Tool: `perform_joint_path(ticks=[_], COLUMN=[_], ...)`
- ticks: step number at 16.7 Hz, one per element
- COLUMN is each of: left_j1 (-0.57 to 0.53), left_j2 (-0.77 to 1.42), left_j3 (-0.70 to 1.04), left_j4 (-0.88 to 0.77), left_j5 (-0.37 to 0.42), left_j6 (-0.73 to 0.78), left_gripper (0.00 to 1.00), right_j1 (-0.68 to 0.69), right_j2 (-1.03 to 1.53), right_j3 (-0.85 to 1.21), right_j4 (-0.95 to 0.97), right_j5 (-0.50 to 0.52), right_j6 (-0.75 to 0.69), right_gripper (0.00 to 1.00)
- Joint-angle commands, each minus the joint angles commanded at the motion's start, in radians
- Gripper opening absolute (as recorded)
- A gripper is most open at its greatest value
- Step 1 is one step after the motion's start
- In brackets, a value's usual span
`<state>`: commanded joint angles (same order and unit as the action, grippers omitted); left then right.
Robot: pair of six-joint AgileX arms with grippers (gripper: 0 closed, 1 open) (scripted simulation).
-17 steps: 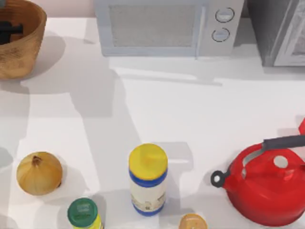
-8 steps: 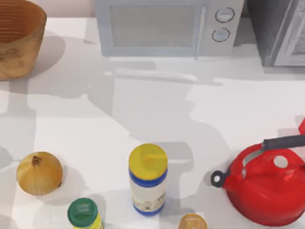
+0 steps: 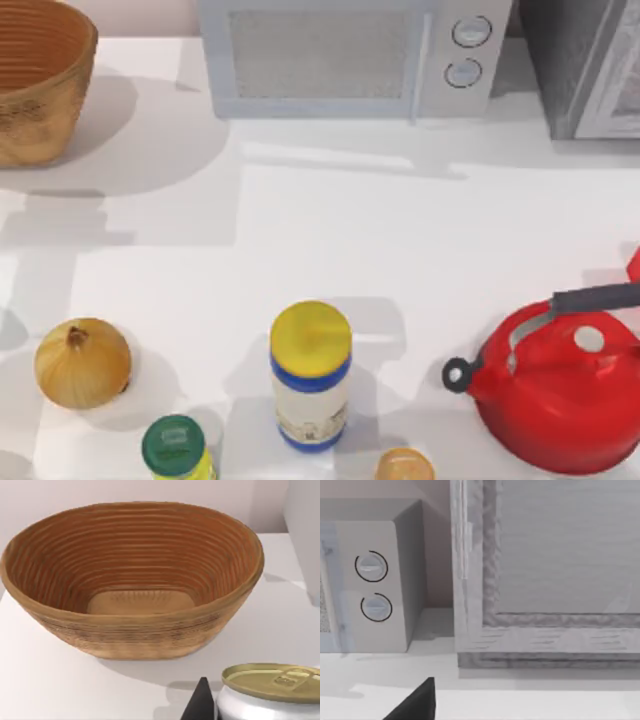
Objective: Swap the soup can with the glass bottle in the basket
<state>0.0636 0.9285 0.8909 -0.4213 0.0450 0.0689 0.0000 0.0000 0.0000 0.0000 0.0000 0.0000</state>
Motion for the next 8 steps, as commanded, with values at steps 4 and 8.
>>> perform_joint_path(ticks=[4,8], left_j1=[-0.029,-0.051], left_j2=[-0.469,-0.779], left_j3=[-0.442,-0.745], left_j4=[0.183,0.332], left_j5=[-0.020,-0.036], left_j6=[-0.031,-0.056], left_gripper=[0.00,0.00], right_j1=[0.000,0.000], right_j2=[0.000,0.000], right_j3=[0.000,0.000], right_j4=[0.000,0.000], right_j5=[0.000,0.000], right_j6=[0.000,0.000], right_gripper=[1.00,1.00])
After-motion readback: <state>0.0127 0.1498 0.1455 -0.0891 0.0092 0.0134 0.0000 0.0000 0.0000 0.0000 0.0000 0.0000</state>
